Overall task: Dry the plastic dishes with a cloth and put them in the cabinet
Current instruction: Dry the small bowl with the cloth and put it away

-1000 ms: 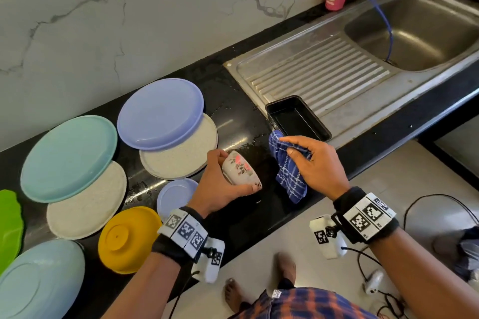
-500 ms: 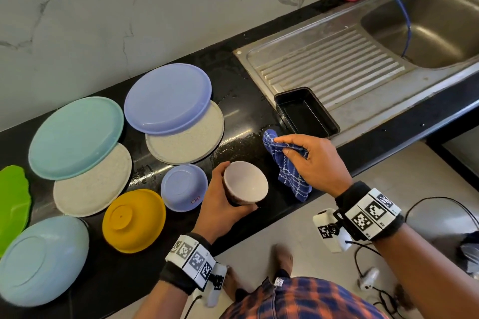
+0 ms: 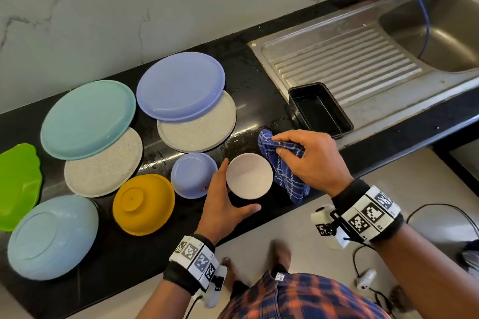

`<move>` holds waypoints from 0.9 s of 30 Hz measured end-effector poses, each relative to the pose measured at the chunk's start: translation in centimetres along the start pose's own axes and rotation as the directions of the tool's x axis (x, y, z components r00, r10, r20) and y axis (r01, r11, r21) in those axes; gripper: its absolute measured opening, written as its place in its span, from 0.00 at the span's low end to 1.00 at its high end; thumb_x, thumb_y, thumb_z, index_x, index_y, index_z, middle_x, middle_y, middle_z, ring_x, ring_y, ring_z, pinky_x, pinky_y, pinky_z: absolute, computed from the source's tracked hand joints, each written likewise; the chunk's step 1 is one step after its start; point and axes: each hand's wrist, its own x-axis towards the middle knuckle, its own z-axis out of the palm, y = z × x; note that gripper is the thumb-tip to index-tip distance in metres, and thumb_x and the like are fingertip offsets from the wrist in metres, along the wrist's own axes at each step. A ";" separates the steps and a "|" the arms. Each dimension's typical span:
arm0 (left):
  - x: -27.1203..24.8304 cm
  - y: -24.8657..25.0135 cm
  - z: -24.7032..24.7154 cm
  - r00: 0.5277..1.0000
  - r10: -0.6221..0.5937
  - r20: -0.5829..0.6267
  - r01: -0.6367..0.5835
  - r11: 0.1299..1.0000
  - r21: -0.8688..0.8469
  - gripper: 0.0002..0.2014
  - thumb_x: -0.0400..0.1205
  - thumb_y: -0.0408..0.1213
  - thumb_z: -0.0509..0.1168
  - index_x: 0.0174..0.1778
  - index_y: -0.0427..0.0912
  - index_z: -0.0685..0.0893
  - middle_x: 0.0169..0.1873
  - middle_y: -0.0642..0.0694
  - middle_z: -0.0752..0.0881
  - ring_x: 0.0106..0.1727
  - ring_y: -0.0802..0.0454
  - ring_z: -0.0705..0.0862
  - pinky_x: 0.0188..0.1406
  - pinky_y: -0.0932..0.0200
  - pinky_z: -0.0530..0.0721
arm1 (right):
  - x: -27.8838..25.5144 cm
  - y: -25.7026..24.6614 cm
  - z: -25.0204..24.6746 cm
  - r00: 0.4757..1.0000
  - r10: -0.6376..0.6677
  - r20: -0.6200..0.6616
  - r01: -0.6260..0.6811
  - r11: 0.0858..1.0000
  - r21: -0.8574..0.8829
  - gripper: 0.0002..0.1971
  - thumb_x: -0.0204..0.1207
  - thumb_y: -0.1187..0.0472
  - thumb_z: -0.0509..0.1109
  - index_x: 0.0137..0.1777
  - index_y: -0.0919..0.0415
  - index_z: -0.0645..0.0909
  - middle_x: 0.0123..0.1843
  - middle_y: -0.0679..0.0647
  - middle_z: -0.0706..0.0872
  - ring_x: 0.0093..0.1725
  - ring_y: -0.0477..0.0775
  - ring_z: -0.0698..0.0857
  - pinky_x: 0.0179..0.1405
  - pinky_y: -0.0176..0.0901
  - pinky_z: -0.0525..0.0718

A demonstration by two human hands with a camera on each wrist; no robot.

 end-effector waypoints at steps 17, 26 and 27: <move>0.5 0.7 -0.4 0.991 0.134 -0.031 -0.137 0.983 -0.123 0.44 0.66 0.27 0.83 0.68 0.67 0.69 0.62 0.72 0.80 0.64 0.77 0.78 0.56 0.77 0.77 | 1.5 -3.7 7.3 0.820 0.200 0.536 0.001 0.936 -0.351 0.15 0.80 0.52 0.63 0.59 0.56 0.86 0.51 0.55 0.90 0.48 0.57 0.86 0.53 0.53 0.85; 0.5 1.0 -0.3 0.978 0.208 -0.018 -0.208 0.966 -0.155 0.40 0.66 0.30 0.84 0.71 0.60 0.75 0.62 0.58 0.85 0.65 0.54 0.85 0.62 0.55 0.84 | 2.1 -4.8 5.3 0.623 0.135 0.771 0.075 0.970 -0.231 0.19 0.77 0.64 0.63 0.64 0.50 0.88 0.56 0.49 0.91 0.50 0.49 0.86 0.58 0.48 0.84; 0.5 0.9 -0.3 0.980 0.199 -0.010 -0.197 0.965 -0.170 0.41 0.66 0.31 0.84 0.73 0.56 0.75 0.63 0.56 0.85 0.65 0.53 0.85 0.63 0.53 0.85 | 2.4 -5.0 4.7 0.610 0.144 0.779 0.075 0.968 -0.238 0.19 0.78 0.64 0.63 0.65 0.50 0.87 0.57 0.49 0.91 0.51 0.49 0.86 0.60 0.48 0.84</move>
